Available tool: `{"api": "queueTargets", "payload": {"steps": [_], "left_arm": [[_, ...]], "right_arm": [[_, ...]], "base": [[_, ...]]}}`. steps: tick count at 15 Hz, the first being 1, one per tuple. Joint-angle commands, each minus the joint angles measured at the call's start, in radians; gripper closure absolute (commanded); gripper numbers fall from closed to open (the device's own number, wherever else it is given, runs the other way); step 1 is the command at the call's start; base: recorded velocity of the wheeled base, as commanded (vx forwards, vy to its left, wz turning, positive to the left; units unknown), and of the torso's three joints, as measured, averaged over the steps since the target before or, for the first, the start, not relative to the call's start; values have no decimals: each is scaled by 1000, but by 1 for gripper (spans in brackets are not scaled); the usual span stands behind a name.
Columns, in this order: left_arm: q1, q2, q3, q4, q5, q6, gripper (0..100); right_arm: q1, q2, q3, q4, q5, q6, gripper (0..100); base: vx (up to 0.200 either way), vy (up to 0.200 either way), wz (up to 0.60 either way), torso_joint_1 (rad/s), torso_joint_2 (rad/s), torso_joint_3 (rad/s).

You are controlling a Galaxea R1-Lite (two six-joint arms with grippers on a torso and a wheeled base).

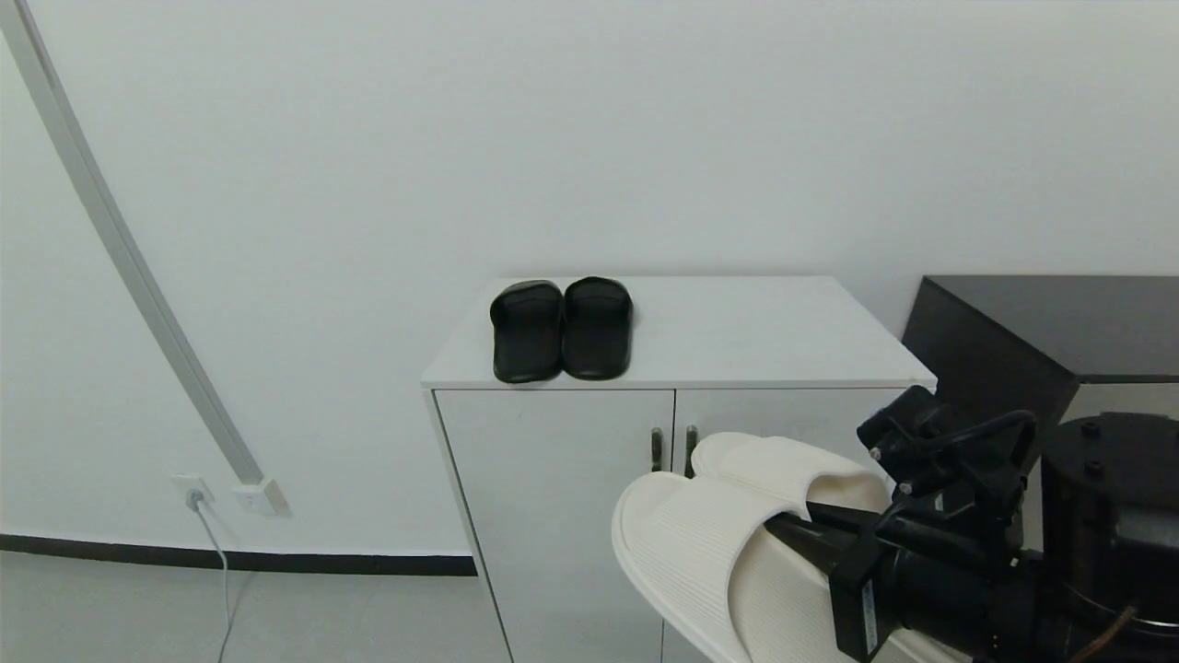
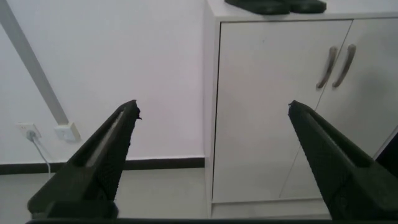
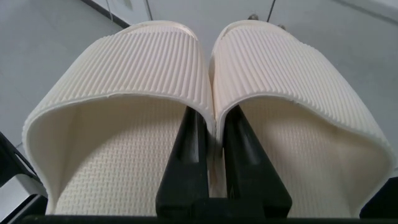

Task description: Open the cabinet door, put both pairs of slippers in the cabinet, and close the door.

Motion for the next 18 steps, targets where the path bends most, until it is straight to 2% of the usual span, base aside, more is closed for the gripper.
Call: {"api": "queueTargets", "payload": {"steps": [1,10,18], "left_arm": [[-1,1,0,0,0,0,0],[0,1,0,0,-3,1,0],[-1,1,0,0,-4,1,0]], "right_arm": [[2,2,5,-1,0,-8,100],[3,8,12,-1,1,-11,100],[3,5,26,-11,3,-25,100]], "base": [[0,0,0,-222,544,325],[0,0,0,-179,502,325],[0,0,0,-115,466,347]]}}
